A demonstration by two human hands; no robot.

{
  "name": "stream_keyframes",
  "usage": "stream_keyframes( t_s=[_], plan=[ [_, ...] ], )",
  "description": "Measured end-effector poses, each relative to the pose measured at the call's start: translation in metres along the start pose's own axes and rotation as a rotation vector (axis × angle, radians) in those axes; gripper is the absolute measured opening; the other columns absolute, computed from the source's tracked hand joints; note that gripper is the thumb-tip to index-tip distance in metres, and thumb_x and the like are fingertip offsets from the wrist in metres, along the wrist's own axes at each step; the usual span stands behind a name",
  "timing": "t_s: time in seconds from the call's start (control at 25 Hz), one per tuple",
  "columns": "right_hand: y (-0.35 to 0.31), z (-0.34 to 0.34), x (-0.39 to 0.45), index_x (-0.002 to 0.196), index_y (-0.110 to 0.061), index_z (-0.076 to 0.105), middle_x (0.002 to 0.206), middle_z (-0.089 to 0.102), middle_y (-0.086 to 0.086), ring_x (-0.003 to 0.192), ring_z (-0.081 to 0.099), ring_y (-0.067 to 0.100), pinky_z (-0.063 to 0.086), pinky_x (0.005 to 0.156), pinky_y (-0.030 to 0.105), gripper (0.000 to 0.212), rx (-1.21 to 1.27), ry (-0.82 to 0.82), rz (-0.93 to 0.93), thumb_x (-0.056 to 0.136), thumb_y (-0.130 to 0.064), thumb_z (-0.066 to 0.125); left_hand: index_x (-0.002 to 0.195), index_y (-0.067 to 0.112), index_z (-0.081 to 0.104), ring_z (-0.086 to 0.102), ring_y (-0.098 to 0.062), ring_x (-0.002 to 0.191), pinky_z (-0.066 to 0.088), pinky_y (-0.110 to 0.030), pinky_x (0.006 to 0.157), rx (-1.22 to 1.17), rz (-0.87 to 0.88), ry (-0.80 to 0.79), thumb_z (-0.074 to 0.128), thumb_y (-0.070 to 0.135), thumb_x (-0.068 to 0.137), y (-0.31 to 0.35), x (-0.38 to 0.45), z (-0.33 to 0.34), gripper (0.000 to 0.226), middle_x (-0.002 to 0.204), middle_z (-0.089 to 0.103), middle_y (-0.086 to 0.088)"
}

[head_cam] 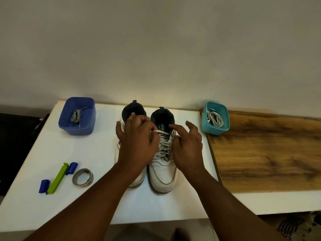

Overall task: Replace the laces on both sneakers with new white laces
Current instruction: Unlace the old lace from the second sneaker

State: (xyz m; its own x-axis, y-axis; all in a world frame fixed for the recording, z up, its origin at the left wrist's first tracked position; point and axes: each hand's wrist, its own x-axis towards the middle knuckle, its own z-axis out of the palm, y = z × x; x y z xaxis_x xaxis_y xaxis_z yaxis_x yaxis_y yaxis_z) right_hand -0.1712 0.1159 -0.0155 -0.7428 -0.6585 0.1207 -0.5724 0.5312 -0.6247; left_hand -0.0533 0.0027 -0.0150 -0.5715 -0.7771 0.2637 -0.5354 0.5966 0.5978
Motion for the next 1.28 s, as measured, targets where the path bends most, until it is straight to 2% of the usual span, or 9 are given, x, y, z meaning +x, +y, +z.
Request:
stream_keyframes(
  t_s=[0.16, 0.24, 0.36, 0.48, 0.64, 0.76, 0.92, 1.08, 1.28],
  plan=[
    [-0.005, 0.000, -0.003, 0.137, -0.037, 0.060, 0.161, 0.030, 0.008, 0.147, 0.027, 0.029, 0.032, 0.119, 0.051, 0.054, 0.058, -0.037, -0.023, 0.091, -0.024, 0.035, 0.122, 0.039, 0.062, 0.013, -0.029, 0.154, 0.001, -0.063, 0.119, 0.107, 0.026, -0.051, 0.049, 0.042, 0.087, 0.001, -0.001, -0.004, 0.037, 0.152, 0.043, 0.001],
    [-0.003, 0.001, -0.005, 0.138, -0.037, 0.059, 0.162, 0.028, 0.007, 0.148, 0.025, 0.027, 0.029, 0.119, 0.048, 0.056, 0.041, -0.063, -0.044, 0.089, -0.023, 0.033, 0.121, 0.044, 0.064, 0.011, -0.030, 0.155, -0.001, -0.064, 0.119, 0.156, 0.117, -0.088, 0.055, 0.047, 0.092, 0.003, -0.002, -0.001, 0.031, 0.156, 0.040, 0.001],
    [-0.002, -0.002, -0.004, 0.136, -0.036, 0.060, 0.161, 0.030, 0.008, 0.147, 0.027, 0.028, 0.029, 0.117, 0.047, 0.052, 0.005, -0.036, -0.046, 0.091, -0.025, 0.035, 0.102, 0.037, 0.069, 0.021, -0.029, 0.152, 0.005, -0.064, 0.119, 0.147, 0.110, -0.032, 0.059, 0.040, 0.095, 0.001, 0.000, 0.002, 0.012, 0.142, 0.053, 0.005],
    [-0.001, -0.003, -0.001, 0.135, -0.038, 0.059, 0.161, 0.031, 0.007, 0.147, 0.027, 0.029, 0.031, 0.117, 0.049, 0.045, 0.026, -0.049, 0.005, 0.098, -0.018, 0.042, 0.105, 0.028, 0.061, 0.030, -0.027, 0.148, 0.010, -0.060, 0.119, 0.033, 0.003, 0.081, 0.048, 0.028, 0.100, 0.001, 0.002, -0.003, 0.014, 0.132, 0.058, 0.002],
    [0.001, -0.004, -0.002, 0.138, -0.039, 0.055, 0.162, 0.029, 0.007, 0.148, 0.027, 0.029, 0.033, 0.118, 0.048, 0.046, 0.017, -0.072, -0.014, 0.100, -0.013, 0.049, 0.108, 0.022, 0.056, 0.041, -0.031, 0.142, 0.012, -0.063, 0.119, 0.117, -0.113, 0.087, 0.044, 0.026, 0.100, -0.002, -0.006, -0.009, 0.015, 0.123, 0.063, -0.005],
    [0.002, -0.004, -0.001, 0.137, -0.038, 0.056, 0.161, 0.030, 0.007, 0.148, 0.028, 0.029, 0.033, 0.115, 0.041, 0.045, 0.043, -0.069, -0.008, 0.101, -0.013, 0.049, 0.112, 0.020, 0.053, 0.047, -0.034, 0.136, 0.012, -0.065, 0.119, 0.047, -0.130, 0.103, 0.048, 0.022, 0.097, -0.005, -0.006, -0.015, 0.016, 0.121, 0.064, -0.007],
    [0.002, 0.000, 0.000, 0.137, -0.035, 0.059, 0.159, 0.030, 0.007, 0.149, 0.028, 0.027, 0.038, 0.116, 0.041, 0.049, 0.152, -0.096, -0.018, 0.099, -0.006, 0.048, 0.142, 0.036, 0.046, 0.019, -0.031, 0.153, 0.003, -0.062, 0.120, 0.173, 0.096, -0.046, 0.046, 0.032, 0.093, 0.003, -0.006, -0.007, 0.049, 0.154, 0.043, -0.003],
    [0.006, -0.007, 0.000, 0.136, -0.037, 0.060, 0.162, 0.029, 0.008, 0.148, 0.030, 0.030, 0.040, 0.113, 0.043, 0.047, 0.001, -0.076, -0.079, 0.099, -0.010, 0.051, 0.122, 0.041, 0.061, 0.015, -0.033, 0.153, 0.004, -0.065, 0.119, 0.273, 0.090, -0.050, 0.043, 0.043, 0.100, -0.005, -0.004, -0.006, 0.028, 0.154, 0.043, -0.003],
    [0.003, -0.013, -0.001, 0.134, -0.037, 0.053, 0.159, 0.034, 0.011, 0.139, 0.039, 0.036, 0.045, 0.105, 0.051, 0.041, -0.273, -0.032, -0.082, 0.096, -0.022, 0.052, 0.117, 0.039, 0.060, 0.027, -0.026, 0.151, 0.002, -0.066, 0.118, 0.326, 0.064, -0.048, 0.036, 0.043, 0.103, -0.009, -0.004, -0.012, 0.029, 0.131, 0.062, 0.009]
  ],
)
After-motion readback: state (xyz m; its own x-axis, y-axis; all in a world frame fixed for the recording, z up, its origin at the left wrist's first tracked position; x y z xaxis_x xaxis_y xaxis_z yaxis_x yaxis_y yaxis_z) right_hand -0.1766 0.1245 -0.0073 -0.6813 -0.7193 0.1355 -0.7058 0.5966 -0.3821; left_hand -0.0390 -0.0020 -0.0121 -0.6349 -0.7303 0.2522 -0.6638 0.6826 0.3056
